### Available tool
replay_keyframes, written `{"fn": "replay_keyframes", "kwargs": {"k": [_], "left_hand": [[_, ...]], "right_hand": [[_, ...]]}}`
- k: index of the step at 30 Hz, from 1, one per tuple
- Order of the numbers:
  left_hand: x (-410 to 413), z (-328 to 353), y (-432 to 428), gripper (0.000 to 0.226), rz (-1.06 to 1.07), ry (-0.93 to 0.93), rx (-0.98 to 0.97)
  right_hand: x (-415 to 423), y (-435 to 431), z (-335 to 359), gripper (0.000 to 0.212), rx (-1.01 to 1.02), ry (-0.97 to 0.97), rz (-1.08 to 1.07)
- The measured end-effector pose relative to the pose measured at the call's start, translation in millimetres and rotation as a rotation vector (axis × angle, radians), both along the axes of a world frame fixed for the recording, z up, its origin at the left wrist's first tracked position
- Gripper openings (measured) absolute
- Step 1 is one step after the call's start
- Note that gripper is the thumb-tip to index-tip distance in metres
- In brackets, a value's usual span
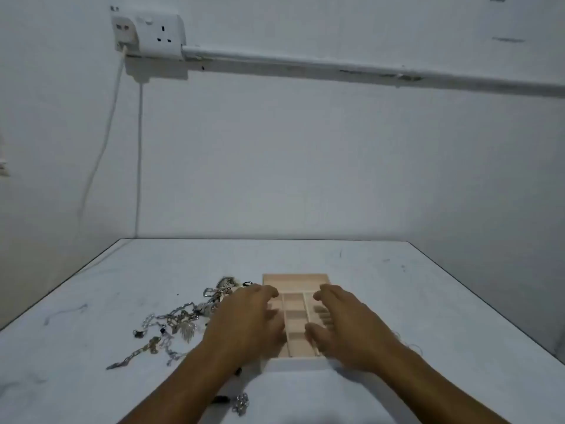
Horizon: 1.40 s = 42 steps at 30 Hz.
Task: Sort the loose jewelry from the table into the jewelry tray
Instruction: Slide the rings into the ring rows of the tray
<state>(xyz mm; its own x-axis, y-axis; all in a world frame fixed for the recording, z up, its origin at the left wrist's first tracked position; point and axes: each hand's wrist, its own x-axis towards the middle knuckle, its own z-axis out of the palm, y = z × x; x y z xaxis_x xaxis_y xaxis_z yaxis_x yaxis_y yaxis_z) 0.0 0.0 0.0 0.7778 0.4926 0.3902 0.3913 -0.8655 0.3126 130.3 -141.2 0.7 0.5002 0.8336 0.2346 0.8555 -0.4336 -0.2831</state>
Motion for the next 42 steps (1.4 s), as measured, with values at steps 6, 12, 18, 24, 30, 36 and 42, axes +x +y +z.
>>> {"fn": "replay_keyframes", "kwargs": {"k": [6, 12, 18, 24, 30, 36, 42], "left_hand": [[-5.1, -22.4, -14.7, 0.047, -0.001, 0.052, 0.039], [-5.2, -43.1, -9.4, 0.021, -0.015, 0.023, 0.084], [-9.4, -46.1, -15.7, 0.038, -0.049, -0.086, 0.140], [-11.5, -54.2, -15.9, 0.028, -0.003, -0.088, 0.078], [-10.0, -62.8, -10.0, 0.043, 0.004, -0.078, 0.028], [-11.2, -62.2, -12.6, 0.050, 0.020, -0.072, -0.006], [-15.0, -59.9, -15.9, 0.049, 0.023, -0.049, -0.003]], "right_hand": [[-0.9, -19.7, -26.8, 0.068, -0.076, 0.090, -0.054], [0.3, -33.1, -34.4, 0.053, -0.039, 0.119, -0.073], [0.0, -40.2, -34.7, 0.027, 0.021, 0.058, -0.072], [3.4, -42.8, -40.6, 0.022, 0.010, 0.049, -0.126], [7.2, -41.1, -40.8, 0.028, 0.092, 0.012, -0.197], [5.9, -38.8, -40.4, 0.027, 0.067, 0.040, -0.235], [3.6, -40.6, -37.2, 0.030, 0.057, 0.059, -0.239]]}}
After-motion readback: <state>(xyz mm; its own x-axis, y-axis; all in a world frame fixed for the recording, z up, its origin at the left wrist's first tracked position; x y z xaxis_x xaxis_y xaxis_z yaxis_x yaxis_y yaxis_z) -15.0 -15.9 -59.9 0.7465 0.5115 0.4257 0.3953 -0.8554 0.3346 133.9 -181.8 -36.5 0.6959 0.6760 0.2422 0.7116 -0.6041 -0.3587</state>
